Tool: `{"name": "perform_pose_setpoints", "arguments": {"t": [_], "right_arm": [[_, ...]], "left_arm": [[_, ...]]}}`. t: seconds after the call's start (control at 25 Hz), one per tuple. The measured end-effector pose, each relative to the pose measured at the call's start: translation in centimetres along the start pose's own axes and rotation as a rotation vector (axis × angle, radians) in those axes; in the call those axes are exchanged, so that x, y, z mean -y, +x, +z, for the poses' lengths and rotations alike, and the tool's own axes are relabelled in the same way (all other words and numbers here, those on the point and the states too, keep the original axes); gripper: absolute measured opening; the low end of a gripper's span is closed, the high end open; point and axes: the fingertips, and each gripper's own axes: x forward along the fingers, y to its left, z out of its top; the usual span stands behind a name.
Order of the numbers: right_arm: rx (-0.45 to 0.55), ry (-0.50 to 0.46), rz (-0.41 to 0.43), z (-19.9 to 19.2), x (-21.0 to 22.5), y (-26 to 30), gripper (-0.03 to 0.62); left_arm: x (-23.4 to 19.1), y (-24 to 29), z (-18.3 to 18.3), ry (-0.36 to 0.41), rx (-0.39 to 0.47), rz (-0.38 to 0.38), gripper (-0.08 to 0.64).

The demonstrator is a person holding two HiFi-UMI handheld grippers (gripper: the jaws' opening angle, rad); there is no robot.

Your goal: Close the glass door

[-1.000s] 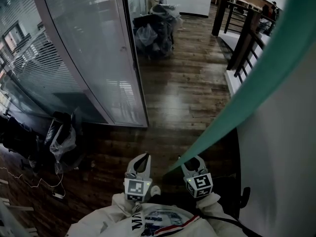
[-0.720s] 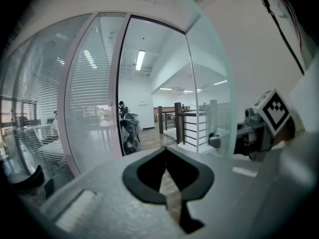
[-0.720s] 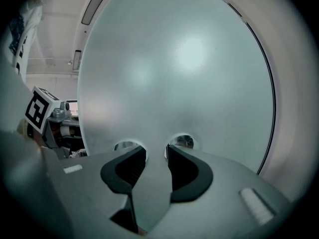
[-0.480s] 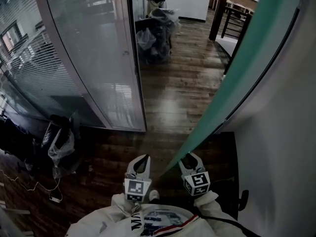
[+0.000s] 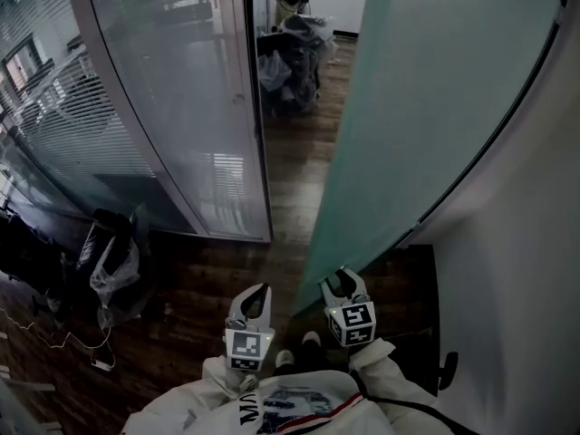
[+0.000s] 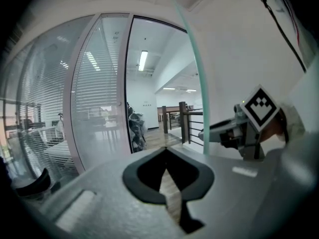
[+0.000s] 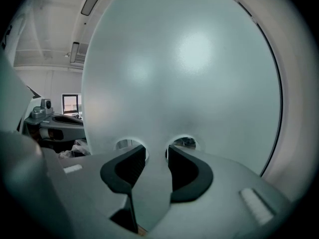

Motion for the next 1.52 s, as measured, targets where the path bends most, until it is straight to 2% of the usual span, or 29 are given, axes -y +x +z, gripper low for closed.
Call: {"name": "perform_pose_setpoints", "arguments": {"t": [0.2,0.36,0.56,0.8,1.16,1.32,1.52], "right_arm": [[-0.007,-0.01,0.003,0.9,0.1,2.7,0.15],[-0.021,-0.015,-0.015,1.9,-0.1,5.2,0.15],[-0.039,0.066,-0.047,3.0,0.5,7.7,0.144],[-0.007,0.016,-0.057,4.2,0.4,12.0,0.14],[0.002,0.013,-0.029,5.9,0.3,15.1,0.134],[0.002,0.012,-0.04,6.7,0.3,16.7,0.132],[0.022,-0.006,-0.079,7.0,0.1,18.8,0.124]], "left_arm": [[-1.5,1.3,-0.2,-0.019,-0.015,0.041,0.002],[-4.2,2.7,-0.1,-0.039,-0.038,0.108,0.002],[-6.6,5.1,1.2,-0.05,-0.033,0.176,0.003],[-10.4,8.5,1.4,-0.078,-0.022,0.267,0.002],[-14.0,8.4,2.6,-0.079,-0.027,0.374,0.002],[-15.6,8.9,2.6,-0.082,-0.032,0.374,0.002],[-17.9,11.1,1.0,-0.068,-0.044,0.319,0.002]]}}
